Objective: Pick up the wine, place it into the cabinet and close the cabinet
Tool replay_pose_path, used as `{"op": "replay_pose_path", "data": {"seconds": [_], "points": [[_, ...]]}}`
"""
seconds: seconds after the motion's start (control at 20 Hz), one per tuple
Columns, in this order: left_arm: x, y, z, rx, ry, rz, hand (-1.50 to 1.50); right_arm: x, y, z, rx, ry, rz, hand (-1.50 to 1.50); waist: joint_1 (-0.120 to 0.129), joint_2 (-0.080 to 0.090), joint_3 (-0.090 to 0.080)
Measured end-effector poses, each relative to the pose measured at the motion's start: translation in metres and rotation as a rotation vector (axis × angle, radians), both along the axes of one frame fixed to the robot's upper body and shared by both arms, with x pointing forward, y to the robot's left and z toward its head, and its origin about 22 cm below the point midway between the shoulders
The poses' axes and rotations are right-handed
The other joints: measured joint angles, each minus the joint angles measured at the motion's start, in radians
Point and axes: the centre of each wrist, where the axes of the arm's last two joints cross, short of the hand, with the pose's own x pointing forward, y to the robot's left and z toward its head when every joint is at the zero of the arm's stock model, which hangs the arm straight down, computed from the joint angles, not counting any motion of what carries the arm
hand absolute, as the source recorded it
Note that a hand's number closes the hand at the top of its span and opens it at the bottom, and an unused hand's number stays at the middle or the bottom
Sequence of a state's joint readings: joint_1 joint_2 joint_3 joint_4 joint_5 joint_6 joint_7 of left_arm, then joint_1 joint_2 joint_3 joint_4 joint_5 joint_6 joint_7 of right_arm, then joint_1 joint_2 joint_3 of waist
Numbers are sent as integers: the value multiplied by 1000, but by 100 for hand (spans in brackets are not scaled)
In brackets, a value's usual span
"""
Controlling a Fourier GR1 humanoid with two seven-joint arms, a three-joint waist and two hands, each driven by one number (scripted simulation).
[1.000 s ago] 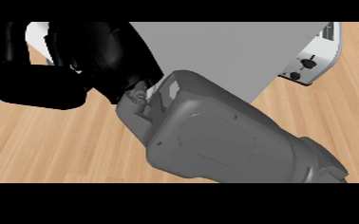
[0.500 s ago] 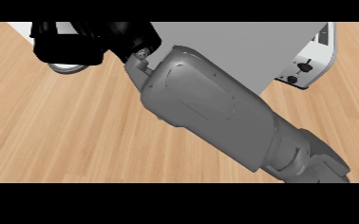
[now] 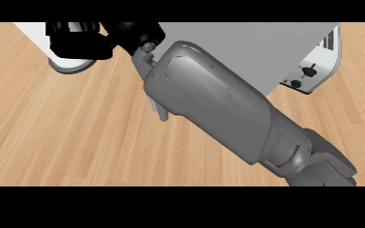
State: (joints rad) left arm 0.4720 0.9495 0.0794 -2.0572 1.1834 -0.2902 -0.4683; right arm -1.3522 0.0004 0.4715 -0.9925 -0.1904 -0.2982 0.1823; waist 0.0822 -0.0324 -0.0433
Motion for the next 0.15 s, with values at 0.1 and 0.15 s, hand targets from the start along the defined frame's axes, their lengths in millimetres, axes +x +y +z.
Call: {"op": "replay_pose_path", "data": {"seconds": [0.1, 0.15], "points": [[1, 0, 1, -2, -1, 5, 150, 1, 0, -2, -6, -18, 4, 150, -2, -2, -3], [1, -1, 2, 0, -2, 3, 150, 2, 1, -2, -8, -20, 6, 150, -3, -2, -4]]}}
